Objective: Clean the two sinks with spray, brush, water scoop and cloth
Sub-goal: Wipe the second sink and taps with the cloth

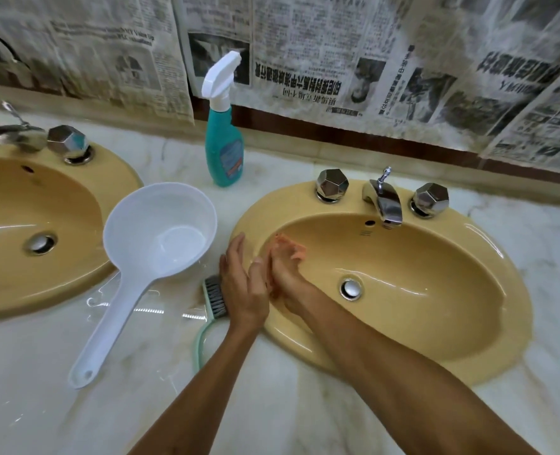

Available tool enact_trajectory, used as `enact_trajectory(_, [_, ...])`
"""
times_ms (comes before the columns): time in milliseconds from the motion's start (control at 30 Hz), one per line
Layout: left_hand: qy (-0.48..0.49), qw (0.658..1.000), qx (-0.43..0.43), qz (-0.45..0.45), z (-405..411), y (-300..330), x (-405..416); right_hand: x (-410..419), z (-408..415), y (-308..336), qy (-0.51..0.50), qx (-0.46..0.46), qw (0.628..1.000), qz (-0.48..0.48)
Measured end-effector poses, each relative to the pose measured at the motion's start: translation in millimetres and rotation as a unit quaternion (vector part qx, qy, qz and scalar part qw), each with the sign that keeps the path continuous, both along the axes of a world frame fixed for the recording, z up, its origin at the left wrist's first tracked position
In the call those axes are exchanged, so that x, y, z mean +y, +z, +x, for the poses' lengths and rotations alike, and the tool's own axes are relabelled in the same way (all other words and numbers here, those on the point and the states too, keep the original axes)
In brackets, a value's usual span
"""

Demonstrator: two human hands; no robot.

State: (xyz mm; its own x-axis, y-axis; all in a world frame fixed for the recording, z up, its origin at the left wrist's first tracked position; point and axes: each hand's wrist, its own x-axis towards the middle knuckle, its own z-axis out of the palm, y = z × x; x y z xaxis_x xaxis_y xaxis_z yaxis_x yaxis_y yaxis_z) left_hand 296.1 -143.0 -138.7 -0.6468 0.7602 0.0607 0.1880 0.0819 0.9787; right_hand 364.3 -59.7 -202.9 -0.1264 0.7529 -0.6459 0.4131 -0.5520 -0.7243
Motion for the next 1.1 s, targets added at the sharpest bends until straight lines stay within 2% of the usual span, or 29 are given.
enact_trajectory(67, [0.001,0.998,-0.057,0.012,-3,2,0,-32,-15,45,0.136,-0.047,0.987,0.078])
enact_trajectory(133, [-0.001,0.994,-0.108,0.021,-7,3,0,-53,-16,73,0.257,-0.134,0.938,0.188])
enact_trajectory(200, [-0.004,0.992,-0.12,0.023,-9,1,-2,-53,-6,73,0.269,-0.248,0.898,0.245])
enact_trajectory(233, [-0.008,0.992,-0.123,0.019,-10,1,-4,-49,-4,72,0.273,-0.273,0.883,0.267])
enact_trajectory(300, [-0.013,0.99,-0.141,0.016,-11,1,-7,-49,-9,78,0.303,-0.288,0.852,0.314])
enact_trajectory(400, [-0.012,0.987,-0.16,0.02,-8,14,-11,-38,-18,79,0.387,-0.306,0.77,0.404])
enact_trajectory(433, [-0.006,0.985,-0.173,0.024,-8,18,-14,-25,-20,79,0.403,-0.3,0.761,0.41])
enact_trajectory(500, [-0.003,0.984,-0.175,0.019,-8,20,-23,17,-25,80,0.384,-0.315,0.776,0.388])
enact_trajectory(567, [-0.007,0.986,-0.168,0.013,-8,22,-34,62,-25,84,0.314,-0.363,0.81,0.336])
enact_trajectory(633, [-0.007,0.984,-0.178,0.021,-9,18,-43,75,-27,86,0.281,-0.389,0.813,0.329])
enact_trajectory(700, [0.007,0.975,-0.218,0.027,-13,15,-46,50,-33,83,0.334,-0.349,0.789,0.38])
enact_trajectory(767, [0.04,0.964,-0.261,0.039,-17,13,-45,2,-30,78,0.4,-0.262,0.774,0.415])
enact_trajectory(833, [0.061,0.941,-0.329,0.041,-20,13,-41,-45,-9,77,0.437,-0.19,0.784,0.398])
enact_trajectory(900, [0.056,0.932,-0.357,0.026,-18,16,-37,-80,24,87,0.465,-0.174,0.789,0.362])
enact_trajectory(933, [0.044,0.936,-0.348,0.013,-15,18,-36,-95,44,96,0.48,-0.192,0.778,0.356])
enact_trajectory(1033, [-0.009,0.975,-0.22,-0.043,-5,24,-38,-122,122,115,0.511,-0.275,0.75,0.317])
enact_trajectory(1100, [-0.049,0.986,-0.137,-0.087,4,26,-39,-133,165,116,0.462,-0.344,0.753,0.318])
